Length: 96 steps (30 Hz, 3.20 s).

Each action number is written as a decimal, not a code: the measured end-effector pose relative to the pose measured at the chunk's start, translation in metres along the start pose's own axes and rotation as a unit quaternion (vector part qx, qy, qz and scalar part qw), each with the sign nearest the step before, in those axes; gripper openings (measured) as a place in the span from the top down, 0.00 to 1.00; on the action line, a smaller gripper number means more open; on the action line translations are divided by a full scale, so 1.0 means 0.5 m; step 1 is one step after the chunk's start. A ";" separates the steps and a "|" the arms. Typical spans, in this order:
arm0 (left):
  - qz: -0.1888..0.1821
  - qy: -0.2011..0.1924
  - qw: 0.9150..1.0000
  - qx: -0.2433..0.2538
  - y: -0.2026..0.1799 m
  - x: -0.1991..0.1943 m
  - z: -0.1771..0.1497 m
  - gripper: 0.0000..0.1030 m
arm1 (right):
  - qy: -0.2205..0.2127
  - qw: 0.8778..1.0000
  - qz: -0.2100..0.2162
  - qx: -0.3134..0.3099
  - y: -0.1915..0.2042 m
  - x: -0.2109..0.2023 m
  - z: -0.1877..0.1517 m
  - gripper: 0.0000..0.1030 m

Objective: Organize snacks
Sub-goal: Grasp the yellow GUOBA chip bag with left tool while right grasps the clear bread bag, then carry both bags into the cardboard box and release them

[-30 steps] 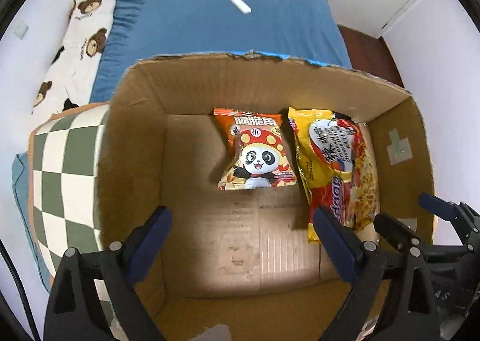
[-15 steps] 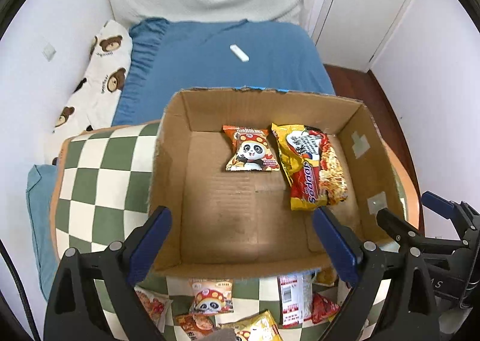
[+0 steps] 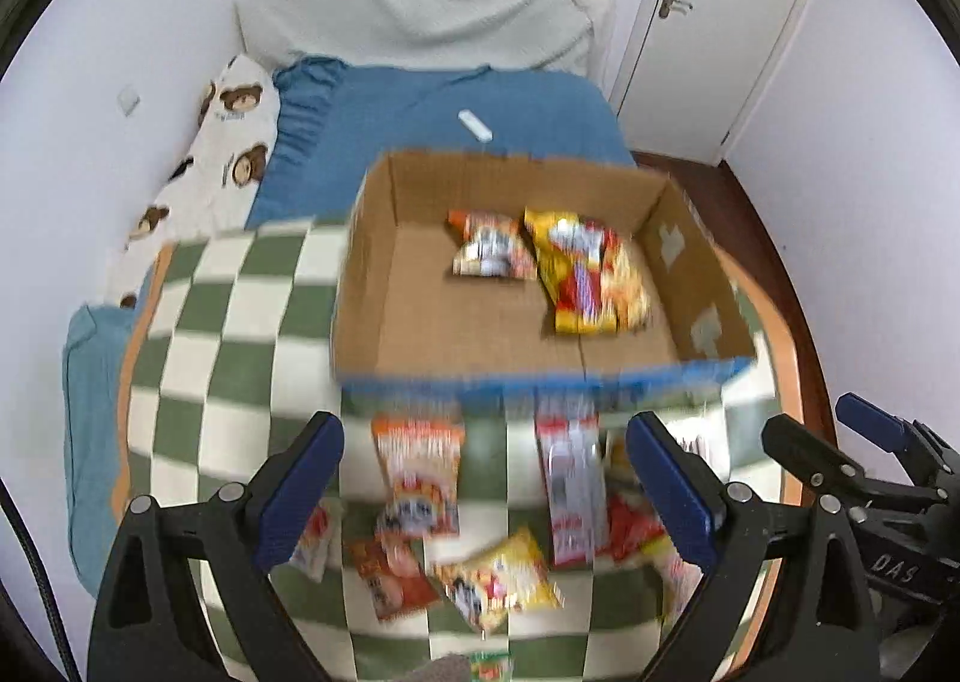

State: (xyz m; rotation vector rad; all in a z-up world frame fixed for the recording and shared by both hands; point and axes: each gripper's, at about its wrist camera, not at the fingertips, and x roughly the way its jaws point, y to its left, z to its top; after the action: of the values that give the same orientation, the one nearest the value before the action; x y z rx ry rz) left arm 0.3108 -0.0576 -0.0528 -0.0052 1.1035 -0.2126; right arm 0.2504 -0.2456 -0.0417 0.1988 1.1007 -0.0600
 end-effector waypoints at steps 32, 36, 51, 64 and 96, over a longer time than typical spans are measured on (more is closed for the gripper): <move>-0.035 0.288 0.957 -0.006 -0.019 0.379 -0.265 0.40 | 0.251 0.965 0.033 0.063 -0.146 0.276 -0.343 0.34; -0.014 0.308 0.951 0.032 -0.033 0.409 -0.285 0.39 | 0.257 0.965 0.012 0.049 -0.124 0.291 -0.348 0.28; -0.021 0.309 0.951 -0.010 -0.005 0.376 -0.356 0.44 | 0.241 0.967 -0.009 0.080 -0.117 0.313 -0.374 0.28; -0.005 0.292 0.956 0.001 -0.024 0.296 -0.370 0.58 | 0.216 0.973 -0.019 0.073 -0.123 0.276 -0.374 0.47; -0.061 0.125 0.990 0.017 -0.048 0.091 0.157 0.59 | 0.040 0.994 0.096 0.040 -0.018 0.075 0.133 0.53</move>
State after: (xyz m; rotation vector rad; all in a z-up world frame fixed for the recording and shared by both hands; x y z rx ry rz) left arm 0.3959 -0.0969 -0.0551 -0.0159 1.3508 -0.3485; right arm 0.3248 -0.2654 -0.0474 0.3809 1.1550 0.0766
